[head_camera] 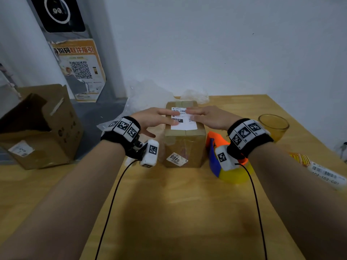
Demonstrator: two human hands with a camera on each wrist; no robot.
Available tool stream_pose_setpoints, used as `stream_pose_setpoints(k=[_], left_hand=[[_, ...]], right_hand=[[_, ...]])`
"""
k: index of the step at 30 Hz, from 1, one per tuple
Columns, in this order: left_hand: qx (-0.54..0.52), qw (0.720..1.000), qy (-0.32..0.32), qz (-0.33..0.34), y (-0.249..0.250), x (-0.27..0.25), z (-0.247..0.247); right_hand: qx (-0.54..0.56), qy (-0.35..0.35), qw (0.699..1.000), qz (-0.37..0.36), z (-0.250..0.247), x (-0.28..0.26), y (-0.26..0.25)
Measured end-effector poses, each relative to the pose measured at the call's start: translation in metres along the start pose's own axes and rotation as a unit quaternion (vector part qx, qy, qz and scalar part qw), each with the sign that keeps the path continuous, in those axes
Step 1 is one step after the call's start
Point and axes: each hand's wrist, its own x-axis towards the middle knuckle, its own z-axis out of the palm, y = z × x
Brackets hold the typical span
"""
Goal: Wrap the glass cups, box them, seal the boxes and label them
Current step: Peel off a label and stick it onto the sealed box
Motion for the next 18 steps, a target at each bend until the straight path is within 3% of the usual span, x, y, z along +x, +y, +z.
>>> stream_pose_setpoints(k=[6, 11, 15, 18], left_hand=[[0.037, 0.999, -0.025, 0.003, 0.0, 0.015, 0.0], [0.042, 0.999, -0.023, -0.002, -0.001, 0.024, -0.002], [0.032, 0.998, -0.053, -0.002, -0.006, 0.024, -0.003], [-0.008, 0.999, -0.039, -0.003, -0.012, 0.021, 0.001]], right_hand=[[-0.105, -0.074, 0.992, -0.004, 0.002, 0.025, -0.012], [-0.143, -0.066, 0.987, 0.008, 0.005, 0.035, -0.012], [-0.051, -0.071, 0.996, 0.002, 0.004, 0.033, -0.004], [0.016, -0.063, 0.998, 0.015, 0.006, 0.028, -0.001]])
